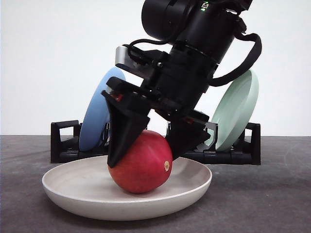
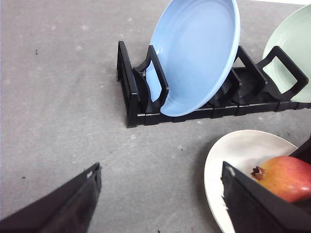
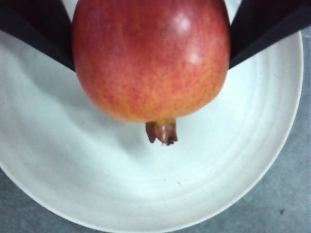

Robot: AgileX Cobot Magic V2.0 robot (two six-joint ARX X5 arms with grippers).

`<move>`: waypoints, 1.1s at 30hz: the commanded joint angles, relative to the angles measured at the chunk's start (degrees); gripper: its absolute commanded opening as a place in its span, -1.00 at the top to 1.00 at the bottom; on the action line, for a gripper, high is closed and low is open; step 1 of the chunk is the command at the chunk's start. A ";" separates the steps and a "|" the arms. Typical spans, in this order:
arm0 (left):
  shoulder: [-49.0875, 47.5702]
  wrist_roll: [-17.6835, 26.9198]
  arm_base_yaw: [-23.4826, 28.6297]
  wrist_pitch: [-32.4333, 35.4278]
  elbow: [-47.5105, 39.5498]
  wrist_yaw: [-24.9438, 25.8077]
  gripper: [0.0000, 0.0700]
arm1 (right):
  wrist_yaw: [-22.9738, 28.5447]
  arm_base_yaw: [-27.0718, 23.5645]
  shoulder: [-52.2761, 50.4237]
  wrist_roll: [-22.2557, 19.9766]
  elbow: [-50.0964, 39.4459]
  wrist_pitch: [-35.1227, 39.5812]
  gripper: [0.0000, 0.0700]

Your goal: Place pomegranate in white plate

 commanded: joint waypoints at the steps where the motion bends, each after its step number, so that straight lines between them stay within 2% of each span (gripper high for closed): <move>1: 0.24 -0.26 -0.07 0.26 0.39 -0.22 -0.34 | -0.24 0.74 -0.15 1.29 1.14 0.70 -0.97; 5: 0.24 -0.26 -0.09 0.28 0.39 -0.22 -0.34 | 0.64 0.74 -3.57 0.58 1.14 1.22 -0.97; 10: 0.24 -0.28 -0.09 0.26 0.39 -0.22 -0.34 | 7.21 0.47 -9.77 -0.35 -0.74 3.48 -0.96; 14: 0.24 -0.28 -0.07 0.24 0.39 -0.22 -0.34 | 7.28 -1.24 -16.06 -0.30 -6.77 10.45 -0.96; 17: 0.24 -0.28 -0.09 0.26 0.39 -0.22 -0.34 | 7.19 -2.99 -21.05 0.24 -11.23 12.06 -0.96; 22: 0.26 -0.28 -0.09 0.20 0.39 -0.22 -0.34 | 6.89 -7.40 -29.58 1.00 -17.92 11.89 -0.96; 27: 0.26 -0.28 -0.09 0.20 0.39 -0.22 -0.34 | 3.67 -13.18 -37.43 2.18 -24.27 11.49 -0.95; 33: 0.26 -0.33 -0.09 0.17 0.39 -0.22 -0.34 | 2.67 -20.55 -45.82 1.62 -29.01 5.73 -0.95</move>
